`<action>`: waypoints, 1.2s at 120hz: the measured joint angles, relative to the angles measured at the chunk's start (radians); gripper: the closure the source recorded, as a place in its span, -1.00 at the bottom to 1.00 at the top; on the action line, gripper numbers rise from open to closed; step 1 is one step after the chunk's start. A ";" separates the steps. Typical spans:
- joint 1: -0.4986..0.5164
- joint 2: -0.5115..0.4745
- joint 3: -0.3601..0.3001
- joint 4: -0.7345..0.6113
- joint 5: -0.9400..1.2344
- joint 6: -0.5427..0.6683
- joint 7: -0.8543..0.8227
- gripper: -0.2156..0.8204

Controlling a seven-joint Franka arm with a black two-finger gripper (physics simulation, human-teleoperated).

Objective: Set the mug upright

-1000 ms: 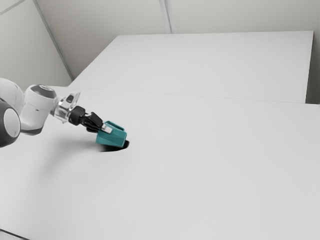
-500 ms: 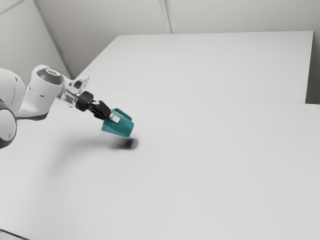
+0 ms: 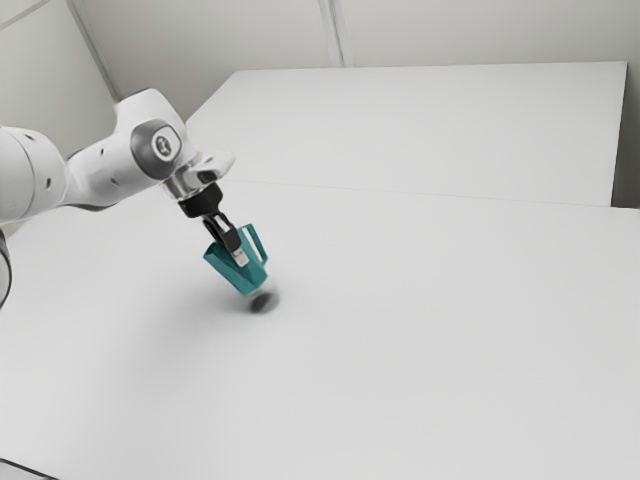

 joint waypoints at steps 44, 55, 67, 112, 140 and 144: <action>-0.084 -0.070 0.001 -0.130 0.254 0.110 -0.113 0.93; -0.096 -0.084 0.001 -0.161 0.293 0.126 -0.143 0.93; -0.097 -0.108 0.001 -0.204 0.314 0.146 -0.174 0.93; -0.138 -0.176 0.000 -0.313 0.466 0.178 -0.311 0.93; -0.177 -0.169 0.000 -0.325 0.545 0.200 -0.407 0.93; -0.182 -0.166 0.000 -0.325 0.548 0.205 -0.418 0.93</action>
